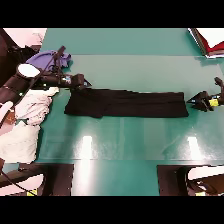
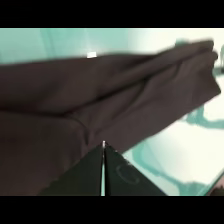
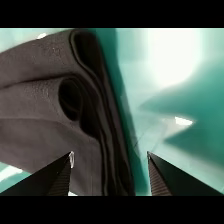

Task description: Fold the shirts.

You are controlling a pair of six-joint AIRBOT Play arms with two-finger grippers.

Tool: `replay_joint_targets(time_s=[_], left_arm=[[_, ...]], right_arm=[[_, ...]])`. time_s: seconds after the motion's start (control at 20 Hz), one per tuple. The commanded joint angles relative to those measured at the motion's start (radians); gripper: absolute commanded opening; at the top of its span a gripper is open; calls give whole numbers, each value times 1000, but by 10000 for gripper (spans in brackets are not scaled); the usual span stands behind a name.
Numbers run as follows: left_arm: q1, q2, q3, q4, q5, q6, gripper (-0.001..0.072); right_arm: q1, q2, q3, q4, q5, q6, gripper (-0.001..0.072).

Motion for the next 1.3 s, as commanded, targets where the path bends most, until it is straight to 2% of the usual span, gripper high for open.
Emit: replay_joint_targets(time_s=[0.0,0.1,0.2,0.4,0.5,0.6,0.8,0.95,1.25], left_arm=[[-61,-43,2,5,-22,-25,25],[-103,-88,3,4,-14,-38,25],[-145,-140,11,3,-1,-38,25],[-224,-276,133,3,20,-37,25],[-265,-354,234,3,30,-38,26],[-303,-433,338,3,38,-39,25],[-354,-576,468,3,60,-85,25],[-368,-632,509,3,61,-106,25],[-370,-638,511,35,72,-106,25]], right_arm=[[43,-60,27,1,27,-11,532],[71,-64,25,1,26,-11,530],[94,-62,25,5,26,-11,378],[144,-2,26,6,29,-11,15],[175,71,27,7,33,10,17],[218,159,48,7,55,88,16],[340,294,224,5,77,188,16],[433,307,378,5,108,267,16],[604,306,543,5,87,312,16]])
